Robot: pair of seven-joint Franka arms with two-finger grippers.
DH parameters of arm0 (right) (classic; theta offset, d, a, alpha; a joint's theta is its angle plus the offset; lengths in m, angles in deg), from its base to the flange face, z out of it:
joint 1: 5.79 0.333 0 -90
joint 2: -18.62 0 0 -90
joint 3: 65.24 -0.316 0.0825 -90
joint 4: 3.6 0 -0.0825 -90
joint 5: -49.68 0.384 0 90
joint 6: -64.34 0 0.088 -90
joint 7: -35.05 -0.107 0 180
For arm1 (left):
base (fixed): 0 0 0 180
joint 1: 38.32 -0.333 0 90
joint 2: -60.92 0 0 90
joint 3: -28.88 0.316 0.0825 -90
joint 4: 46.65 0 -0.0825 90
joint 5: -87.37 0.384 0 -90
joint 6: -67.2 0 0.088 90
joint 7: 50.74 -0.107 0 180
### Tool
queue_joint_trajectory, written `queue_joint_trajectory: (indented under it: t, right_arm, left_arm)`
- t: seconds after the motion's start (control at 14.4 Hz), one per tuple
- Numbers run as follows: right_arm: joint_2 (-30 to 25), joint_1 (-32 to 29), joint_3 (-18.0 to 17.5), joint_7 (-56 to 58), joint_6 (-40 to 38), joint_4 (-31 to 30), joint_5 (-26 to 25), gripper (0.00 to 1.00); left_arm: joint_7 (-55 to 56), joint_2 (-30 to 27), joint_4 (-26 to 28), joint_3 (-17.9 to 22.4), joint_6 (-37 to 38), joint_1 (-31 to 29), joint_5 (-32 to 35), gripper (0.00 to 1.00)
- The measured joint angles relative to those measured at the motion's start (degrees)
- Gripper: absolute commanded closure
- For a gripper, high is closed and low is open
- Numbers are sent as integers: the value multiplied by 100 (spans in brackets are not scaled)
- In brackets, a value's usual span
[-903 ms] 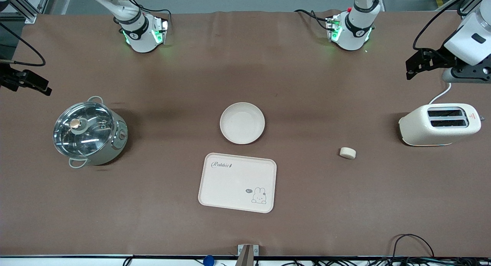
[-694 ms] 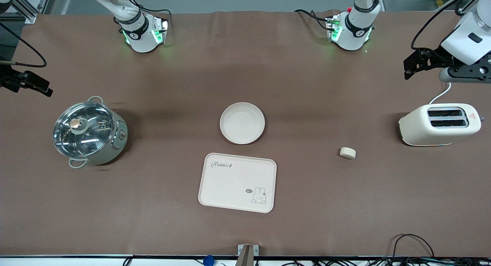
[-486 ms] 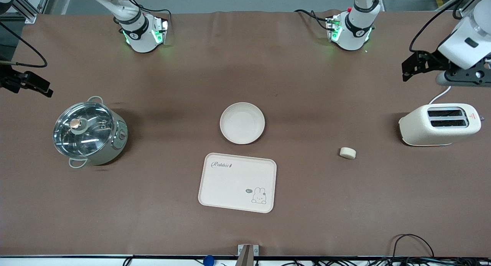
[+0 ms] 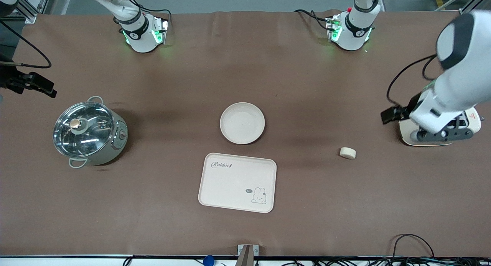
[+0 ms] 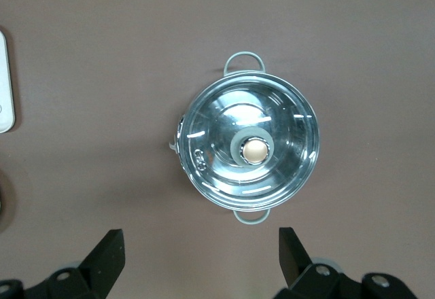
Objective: Place bun in plate and plate on tray
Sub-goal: 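Reach the left gripper toward the small white bun, then grasp the bun with the left gripper while the right gripper moves out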
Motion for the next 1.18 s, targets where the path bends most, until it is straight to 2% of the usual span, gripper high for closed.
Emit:
queue_joint_trajectory:
  t: [0.21, 0.49, 0.83, 0.9, 0.97, 1.04, 1.18]
  right_arm:
    - [4, 131, -23, -9, 83, -45, 274, 0]
    - [182, 420, -39, -17, 95, -158, 591, 0]
    - [592, 1052, -58, -274, 1061, -510, 994, 0]
    - [682, 1210, -61, -441, 1221, -558, 1006, 0]
    - [771, 1368, -64, -628, 1391, -619, 1053, 0]
    - [845, 1496, -67, -773, 1603, -714, 1224, 0]
    - [941, 1638, -68, -892, 2176, -1092, 1747, 0]
  left_arm:
    - [1399, 465, 532, -7, -1107, 126, 0, 0]
    - [2144, 965, 1430, -3, -2794, 140, 3, 0]
    - [3035, 1626, 1640, 0, -3534, 92, 3, 0]
    - [3152, 1737, 1642, 0, -3650, 92, 3, 4]
    - [3225, 1842, 1644, 0, -3764, 92, 3, 13]
    - [3256, 1934, 1644, 0, -3830, 92, 3, 25]
    - [3281, 2095, 1643, 0, -3884, 91, 3, 41]
